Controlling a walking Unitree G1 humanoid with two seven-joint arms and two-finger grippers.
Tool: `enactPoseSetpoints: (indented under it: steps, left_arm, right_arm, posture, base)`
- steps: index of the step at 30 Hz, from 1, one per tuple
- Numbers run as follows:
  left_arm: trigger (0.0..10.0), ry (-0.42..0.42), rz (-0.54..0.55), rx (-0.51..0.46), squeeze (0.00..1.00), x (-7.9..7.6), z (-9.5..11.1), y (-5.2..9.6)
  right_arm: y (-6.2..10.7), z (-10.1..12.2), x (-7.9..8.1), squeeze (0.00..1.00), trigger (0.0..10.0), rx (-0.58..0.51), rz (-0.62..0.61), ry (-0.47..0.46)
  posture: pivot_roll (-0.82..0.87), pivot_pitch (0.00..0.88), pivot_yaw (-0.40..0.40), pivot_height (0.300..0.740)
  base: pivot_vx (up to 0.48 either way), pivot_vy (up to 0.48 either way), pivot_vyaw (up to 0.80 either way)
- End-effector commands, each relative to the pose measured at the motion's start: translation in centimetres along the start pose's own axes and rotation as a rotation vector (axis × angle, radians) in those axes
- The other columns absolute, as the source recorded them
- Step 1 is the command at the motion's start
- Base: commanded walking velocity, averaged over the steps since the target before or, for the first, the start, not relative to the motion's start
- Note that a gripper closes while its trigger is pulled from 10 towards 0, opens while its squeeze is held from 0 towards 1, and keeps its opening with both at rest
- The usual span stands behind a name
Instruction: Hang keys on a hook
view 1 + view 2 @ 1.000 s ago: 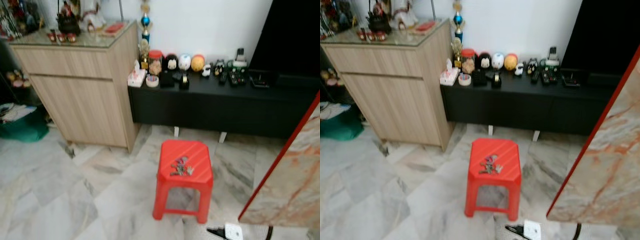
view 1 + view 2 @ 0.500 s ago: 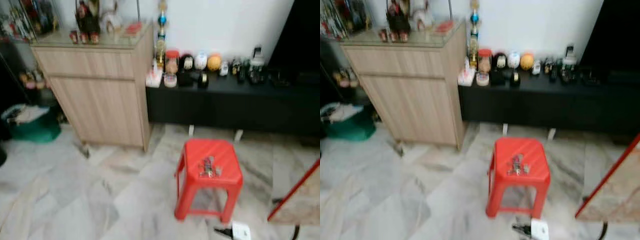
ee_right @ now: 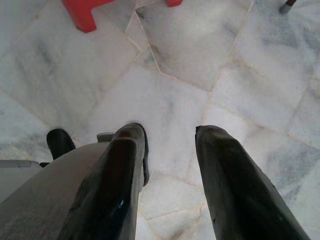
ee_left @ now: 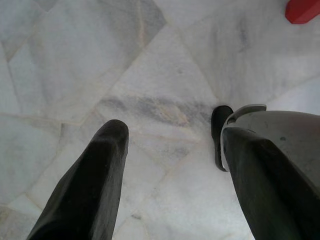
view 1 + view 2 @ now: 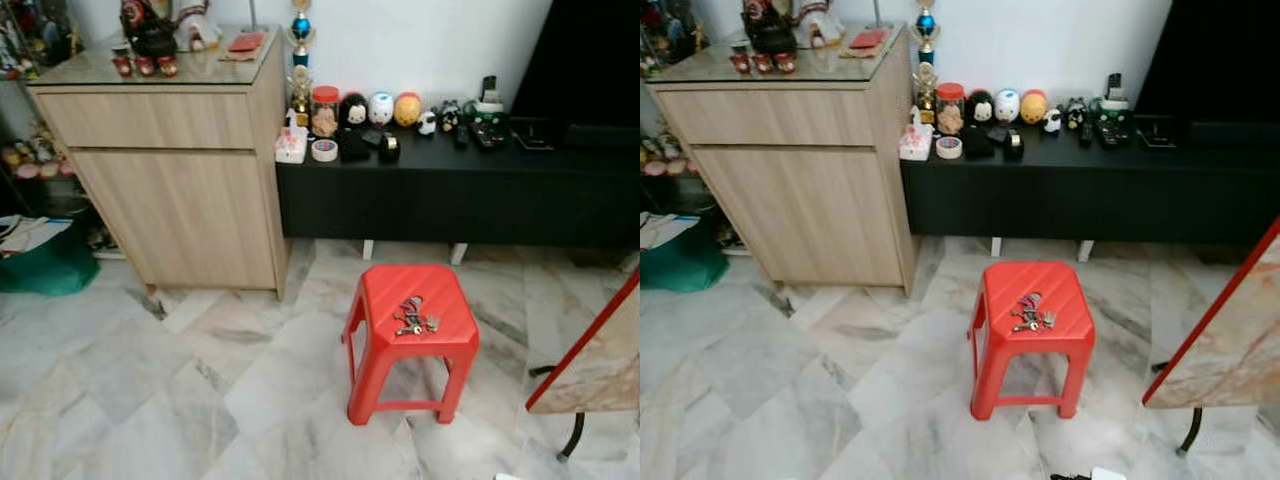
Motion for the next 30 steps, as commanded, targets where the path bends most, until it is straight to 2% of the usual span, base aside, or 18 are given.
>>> enactPoseSetpoints:
  steps: [1, 7, 16, 19, 23, 30]
  left_arm:
    - [10.0, 0.014, 0.002, 0.018, 0.0, 0.0, -0.3, 0.1]
    - [10.0, 0.02, 0.002, 0.019, 0.0, 0.0, -0.3, 0.0]
    - [10.0, 0.025, 0.001, 0.016, 0.0, 0.0, -0.2, 0.0]
    - [10.0, 0.028, 0.002, 0.017, 0.0, 0.0, -0.2, 0.0]
    - [10.0, 0.033, 0.002, 0.018, 0.0, 0.0, -0.2, 0.0]
    - [10.0, 0.027, 0.004, 0.022, 0.0, 0.0, -0.2, 0.0]
  right_arm:
    - [-0.1, 0.7, -0.1, 0.0, 10.0, -0.025, -0.004, -0.002]
    - [-0.2, 1.3, 0.7, 0.0, 10.0, -0.04, 0.013, 0.0]
    - [-0.3, 1.8, 1.1, 0.0, 10.0, -0.05, 0.018, -0.007]
    - [-0.4, 2.3, 0.9, 0.0, 10.0, -0.057, 0.007, -0.011]
    - [-0.4, 2.8, -0.1, 0.0, 10.0, -0.066, -0.007, -0.015]
    - [-0.4, 2.8, -0.5, 0.0, 10.0, -0.077, -0.012, -0.017]
  posture:
    - [0.04, 0.0, -0.007, 0.74]
    - [0.04, 0.0, -0.011, 0.74]
    - [0.03, 0.0, -0.007, 0.74]
    - [0.03, 0.0, -0.006, 0.74]
    - [0.03, 0.0, -0.007, 0.74]
    - [0.03, 0.0, -0.004, 0.74]
  base:
    - [0.277, 0.0, 0.0]
    - [0.294, 0.0, 0.0]
    - [0.323, 0.0, 0.0]
    - [0.337, 0.0, 0.0]
    - [0.334, 0.0, 0.0]
    - [0.336, 0.0, 0.0]
Point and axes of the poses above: a point about 5 cm out from each wrist's last joint towards the gripper, its own y axis pointing back from the gripper into the wrist, its own z axis along the axis of the wrist's last joint, x = y × z, the point moved 1 cm from there along -y, pointing out of the wrist towards the gripper, and after that the axes turned 11 degrees about y, right-handed, at the moved point
